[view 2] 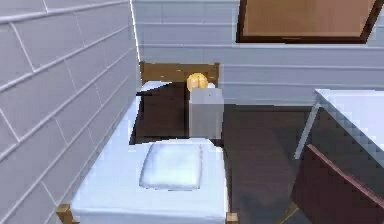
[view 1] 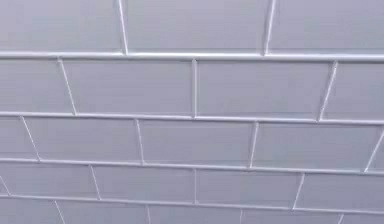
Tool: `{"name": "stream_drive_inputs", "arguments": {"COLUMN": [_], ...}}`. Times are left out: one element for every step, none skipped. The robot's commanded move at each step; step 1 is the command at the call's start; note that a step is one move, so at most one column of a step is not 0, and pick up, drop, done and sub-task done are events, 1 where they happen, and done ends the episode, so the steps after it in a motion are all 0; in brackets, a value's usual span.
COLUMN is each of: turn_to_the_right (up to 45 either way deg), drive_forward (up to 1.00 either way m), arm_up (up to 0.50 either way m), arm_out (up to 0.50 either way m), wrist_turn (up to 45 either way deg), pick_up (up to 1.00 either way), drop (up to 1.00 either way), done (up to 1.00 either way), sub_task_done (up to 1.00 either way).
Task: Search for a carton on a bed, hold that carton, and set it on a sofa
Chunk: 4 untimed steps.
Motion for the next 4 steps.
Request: {"name": "stream_drive_inputs", "arguments": {"turn_to_the_right": [-45.0, -45.0, -30.0, 0.0], "drive_forward": [0.0, 0.0, 0.0, 1.0], "arm_up": [0.0, 0.0, 0.0, 0.0], "arm_out": [0.0, 0.0, 0.0, 0.0], "wrist_turn": [0.0, 0.0, 0.0, 0.0], "pick_up": [0.0, 0.0, 0.0, 0.0], "drop": [0.0, 0.0, 0.0, 0.0], "done": [0.0, 0.0, 0.0, 0.0], "sub_task_done": [0.0, 0.0, 0.0, 0.0]}}
